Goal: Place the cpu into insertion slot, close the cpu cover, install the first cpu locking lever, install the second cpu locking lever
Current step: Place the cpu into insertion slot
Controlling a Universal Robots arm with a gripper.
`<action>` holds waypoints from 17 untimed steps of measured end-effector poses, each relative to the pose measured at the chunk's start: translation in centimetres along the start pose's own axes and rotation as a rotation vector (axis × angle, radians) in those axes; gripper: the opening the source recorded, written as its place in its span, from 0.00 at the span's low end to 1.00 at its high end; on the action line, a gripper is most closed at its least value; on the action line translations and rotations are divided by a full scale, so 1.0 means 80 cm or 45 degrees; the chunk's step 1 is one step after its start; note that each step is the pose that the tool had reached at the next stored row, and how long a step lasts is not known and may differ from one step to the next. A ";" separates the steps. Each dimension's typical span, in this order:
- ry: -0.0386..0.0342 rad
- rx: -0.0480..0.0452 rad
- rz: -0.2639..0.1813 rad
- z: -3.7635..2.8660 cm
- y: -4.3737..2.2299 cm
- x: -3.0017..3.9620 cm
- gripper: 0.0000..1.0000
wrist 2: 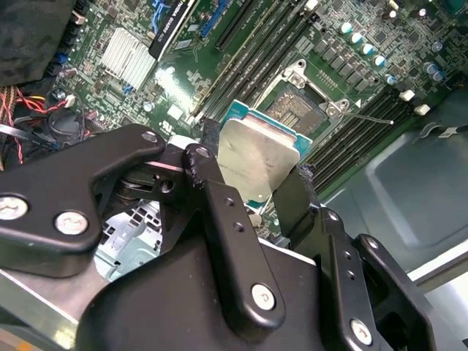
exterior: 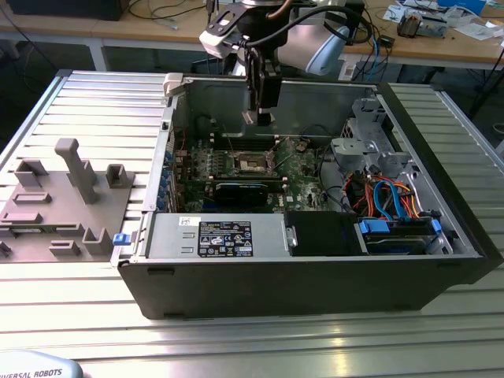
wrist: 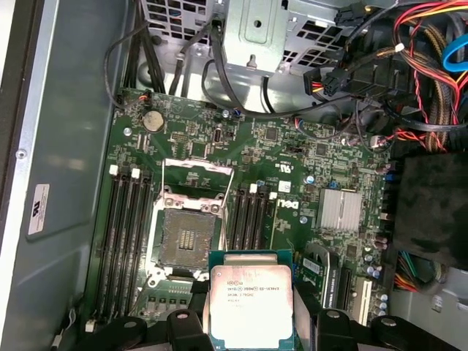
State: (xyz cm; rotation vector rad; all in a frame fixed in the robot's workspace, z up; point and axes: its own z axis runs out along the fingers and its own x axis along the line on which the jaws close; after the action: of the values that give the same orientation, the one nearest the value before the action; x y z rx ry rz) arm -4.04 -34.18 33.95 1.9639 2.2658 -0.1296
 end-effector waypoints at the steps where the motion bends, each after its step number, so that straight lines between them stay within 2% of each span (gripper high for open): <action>1: -0.0018 0.000 0.000 0.0000 0.0001 0.0000 0.54; 17: -0.0218 0.003 -0.001 0.0000 0.0007 -0.0001 0.54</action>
State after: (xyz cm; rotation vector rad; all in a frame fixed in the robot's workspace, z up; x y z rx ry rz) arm -3.99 -34.18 33.95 1.9554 2.2570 -0.1487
